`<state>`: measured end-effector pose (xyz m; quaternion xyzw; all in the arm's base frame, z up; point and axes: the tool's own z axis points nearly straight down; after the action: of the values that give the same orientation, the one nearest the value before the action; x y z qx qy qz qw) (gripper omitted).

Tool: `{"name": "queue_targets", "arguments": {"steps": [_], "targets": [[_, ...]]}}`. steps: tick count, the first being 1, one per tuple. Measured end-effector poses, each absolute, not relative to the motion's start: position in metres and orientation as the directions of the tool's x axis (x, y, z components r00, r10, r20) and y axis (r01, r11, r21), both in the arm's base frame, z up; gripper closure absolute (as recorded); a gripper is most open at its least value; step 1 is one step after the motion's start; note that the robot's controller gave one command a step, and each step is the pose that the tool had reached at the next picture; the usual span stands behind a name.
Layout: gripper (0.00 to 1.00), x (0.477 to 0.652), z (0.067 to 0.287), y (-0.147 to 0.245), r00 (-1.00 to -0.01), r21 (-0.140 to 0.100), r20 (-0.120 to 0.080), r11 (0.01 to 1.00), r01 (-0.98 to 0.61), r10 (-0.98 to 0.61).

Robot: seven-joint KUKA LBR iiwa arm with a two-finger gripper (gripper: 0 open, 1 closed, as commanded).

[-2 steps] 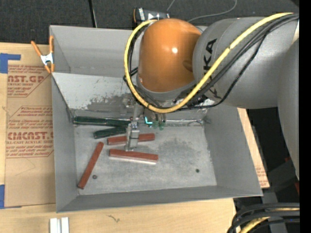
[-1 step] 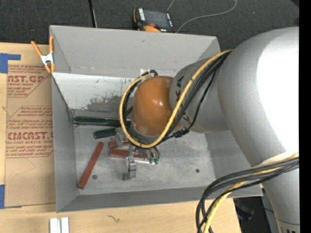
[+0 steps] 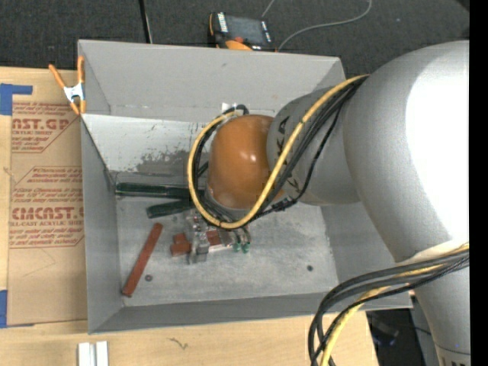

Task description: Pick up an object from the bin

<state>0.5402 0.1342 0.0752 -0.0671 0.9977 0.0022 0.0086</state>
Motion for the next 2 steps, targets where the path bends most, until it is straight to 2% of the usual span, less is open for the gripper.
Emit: {"name": "queue_targets", "arguments": {"steps": [1,2], "targets": [[1.0,0.5476,0.2394,0.1481,-0.992,0.002,-0.012,0.992,-0.125,-0.125],[0.0,0.5459,0.2343,0.1477,-0.992,0.001,-0.003,0.992,-0.125,-0.125]]}}
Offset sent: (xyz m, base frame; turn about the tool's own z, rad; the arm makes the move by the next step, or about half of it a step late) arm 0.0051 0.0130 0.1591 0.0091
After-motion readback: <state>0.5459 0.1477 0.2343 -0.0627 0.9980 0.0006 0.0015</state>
